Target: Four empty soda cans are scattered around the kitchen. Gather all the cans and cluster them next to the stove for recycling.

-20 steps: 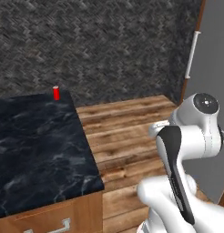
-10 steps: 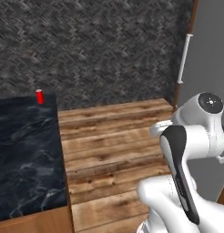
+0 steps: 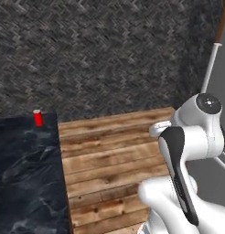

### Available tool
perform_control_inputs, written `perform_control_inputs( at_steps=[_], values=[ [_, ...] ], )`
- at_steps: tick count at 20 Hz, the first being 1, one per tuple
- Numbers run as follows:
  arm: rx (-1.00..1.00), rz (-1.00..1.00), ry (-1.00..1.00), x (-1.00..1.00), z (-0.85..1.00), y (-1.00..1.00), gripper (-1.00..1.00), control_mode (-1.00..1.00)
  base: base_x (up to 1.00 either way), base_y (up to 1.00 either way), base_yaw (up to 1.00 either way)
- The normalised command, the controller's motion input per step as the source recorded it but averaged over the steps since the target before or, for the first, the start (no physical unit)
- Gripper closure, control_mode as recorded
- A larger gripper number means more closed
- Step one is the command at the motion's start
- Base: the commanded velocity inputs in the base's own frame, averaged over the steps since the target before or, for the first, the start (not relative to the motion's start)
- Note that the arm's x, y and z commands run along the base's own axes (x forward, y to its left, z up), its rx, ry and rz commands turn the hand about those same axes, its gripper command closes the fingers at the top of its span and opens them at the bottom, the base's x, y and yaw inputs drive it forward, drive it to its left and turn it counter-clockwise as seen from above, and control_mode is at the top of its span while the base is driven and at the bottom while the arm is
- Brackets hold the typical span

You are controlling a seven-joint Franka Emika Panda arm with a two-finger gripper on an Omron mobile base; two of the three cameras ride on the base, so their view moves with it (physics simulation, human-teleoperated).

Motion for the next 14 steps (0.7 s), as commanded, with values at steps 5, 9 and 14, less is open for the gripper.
perform_control_inputs(
  at_steps=[5,9,14],
  values=[
    [0.00,0.00,0.00,0.00,0.00,0.00,-1.00,1.00,0.95,-0.16,0.00],
    [0.00,0.00,0.00,0.00,0.00,0.00,-1.00,1.00,0.28,-0.12,0.05],
    [0.00,0.00,0.00,0.00,0.00,0.00,-1.00,1.00,0.14,0.01,0.10]
  ],
)
